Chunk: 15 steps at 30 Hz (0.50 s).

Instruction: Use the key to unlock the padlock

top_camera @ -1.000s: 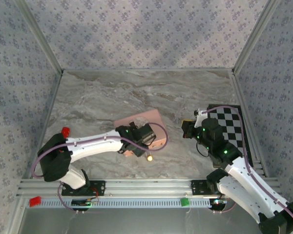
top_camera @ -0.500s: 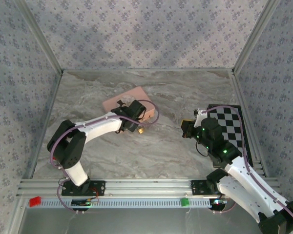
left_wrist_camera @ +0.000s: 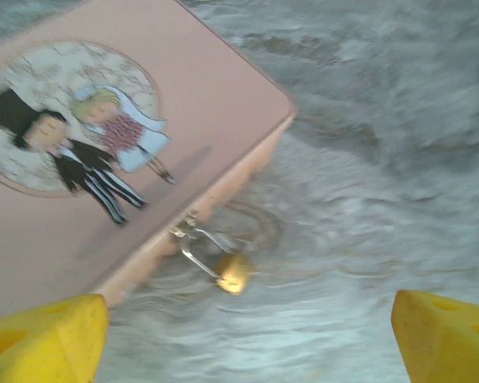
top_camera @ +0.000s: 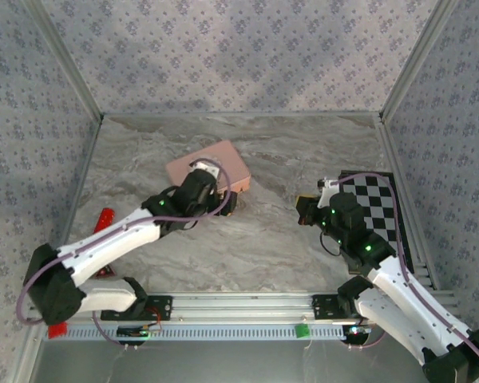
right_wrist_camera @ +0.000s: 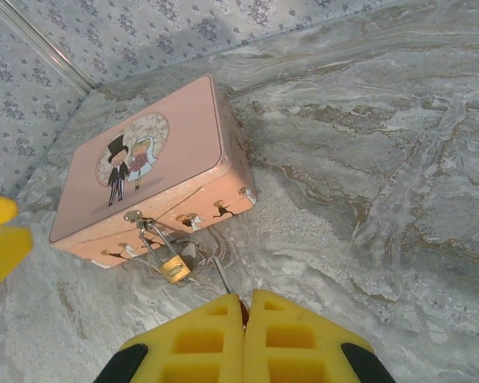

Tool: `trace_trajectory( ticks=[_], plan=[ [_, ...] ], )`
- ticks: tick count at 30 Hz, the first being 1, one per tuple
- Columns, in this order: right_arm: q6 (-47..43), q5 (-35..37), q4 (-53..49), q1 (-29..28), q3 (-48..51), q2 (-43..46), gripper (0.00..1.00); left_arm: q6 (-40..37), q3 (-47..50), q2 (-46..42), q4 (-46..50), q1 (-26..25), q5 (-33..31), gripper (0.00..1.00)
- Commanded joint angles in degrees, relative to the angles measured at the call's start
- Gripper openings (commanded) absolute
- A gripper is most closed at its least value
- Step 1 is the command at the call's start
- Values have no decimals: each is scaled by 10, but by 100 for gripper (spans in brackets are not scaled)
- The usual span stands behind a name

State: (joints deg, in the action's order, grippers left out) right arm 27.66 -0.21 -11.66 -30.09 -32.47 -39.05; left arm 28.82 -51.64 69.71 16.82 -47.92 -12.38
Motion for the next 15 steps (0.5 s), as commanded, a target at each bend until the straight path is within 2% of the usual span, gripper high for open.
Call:
trace_trajectory(
  ticks=[1, 5, 12, 15],
  plan=[
    [3, -20, 14, 5, -8, -16, 0, 126, 104, -10, -180, -1, 117, 94],
    [5, -29, 21, 4, -12, -26, 0, 172, 158, 4, -307, -1, 162, 96],
    [15, -36, 38, 4, -4, -30, 0, 212, 186, 69, -385, 18, 149, 95],
    [16, -40, 37, 4, -3, -27, 0, 236, 212, 104, -451, 35, 147, 93]
  ],
)
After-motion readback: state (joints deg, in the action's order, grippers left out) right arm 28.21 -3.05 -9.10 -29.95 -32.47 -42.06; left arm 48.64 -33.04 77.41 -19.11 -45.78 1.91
